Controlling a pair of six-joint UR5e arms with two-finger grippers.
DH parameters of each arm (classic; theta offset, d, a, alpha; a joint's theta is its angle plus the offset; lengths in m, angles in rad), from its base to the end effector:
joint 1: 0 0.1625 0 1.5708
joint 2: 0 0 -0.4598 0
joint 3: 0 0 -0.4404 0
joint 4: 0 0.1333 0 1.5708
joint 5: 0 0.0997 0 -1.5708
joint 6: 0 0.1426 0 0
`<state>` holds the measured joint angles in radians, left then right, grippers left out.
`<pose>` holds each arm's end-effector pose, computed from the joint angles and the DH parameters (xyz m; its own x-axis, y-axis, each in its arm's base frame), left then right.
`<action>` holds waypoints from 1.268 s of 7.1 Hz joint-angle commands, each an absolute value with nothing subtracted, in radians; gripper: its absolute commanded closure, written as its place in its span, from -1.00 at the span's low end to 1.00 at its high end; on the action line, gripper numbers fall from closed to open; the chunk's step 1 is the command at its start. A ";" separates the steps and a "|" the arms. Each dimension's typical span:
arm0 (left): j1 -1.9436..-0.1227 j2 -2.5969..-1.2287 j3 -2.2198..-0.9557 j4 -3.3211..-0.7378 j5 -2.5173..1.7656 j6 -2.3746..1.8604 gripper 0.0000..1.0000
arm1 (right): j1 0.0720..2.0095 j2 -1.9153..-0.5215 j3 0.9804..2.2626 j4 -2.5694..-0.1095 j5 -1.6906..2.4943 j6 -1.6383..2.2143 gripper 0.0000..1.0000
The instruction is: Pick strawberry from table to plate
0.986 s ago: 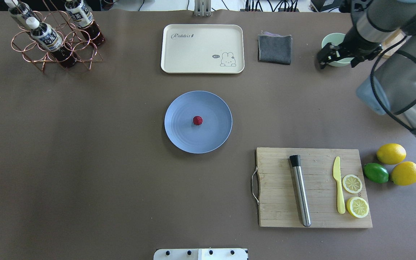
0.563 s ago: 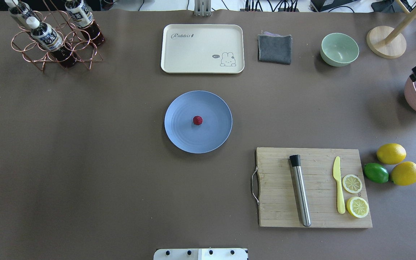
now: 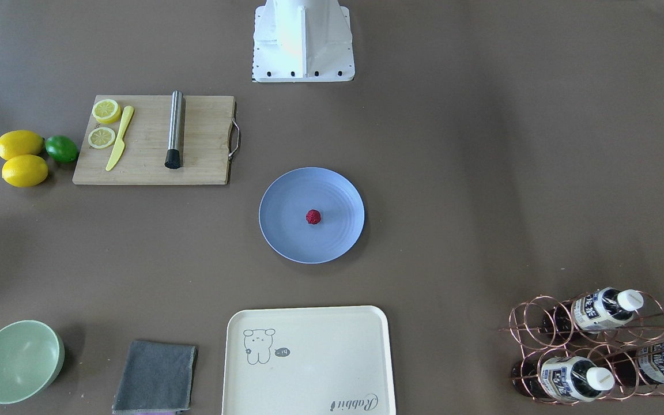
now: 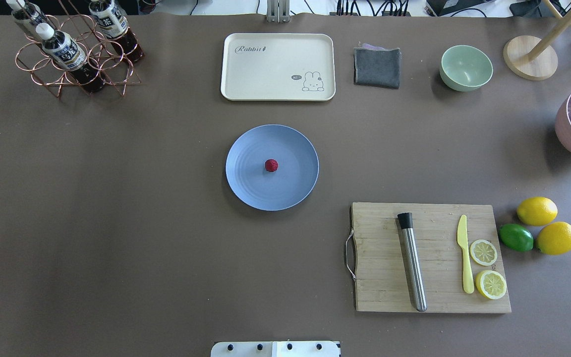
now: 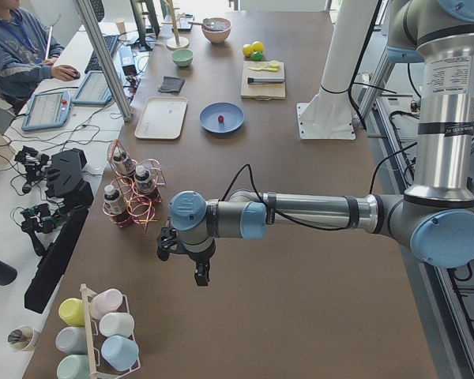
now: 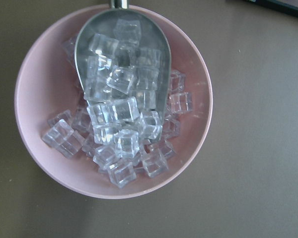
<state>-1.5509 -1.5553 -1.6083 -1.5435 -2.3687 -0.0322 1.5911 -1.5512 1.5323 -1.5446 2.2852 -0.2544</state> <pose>-0.0206 -0.5329 0.7126 0.6984 -0.0221 -0.7153 0.0026 0.9996 -0.0283 0.0510 -0.5489 0.7375 0.7362 -0.2414 0.6322 0.1705 0.9702 0.1719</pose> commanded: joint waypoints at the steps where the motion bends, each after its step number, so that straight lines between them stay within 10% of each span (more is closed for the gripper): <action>1: -1.551 -1.554 -1.609 -1.545 -2.370 -0.034 -0.99 | 1.609 -1.574 1.517 -1.543 2.283 -0.252 -1.00; 9: -1.549 -1.548 -1.598 -1.548 -2.365 -0.038 -0.99 | 1.609 -1.577 1.491 -1.545 2.295 -0.250 -1.00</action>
<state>-1.5494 -1.5497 -1.5955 -1.5473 -2.3656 -0.0400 1.6091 -1.5769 1.4913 -1.5440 2.2936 -0.2501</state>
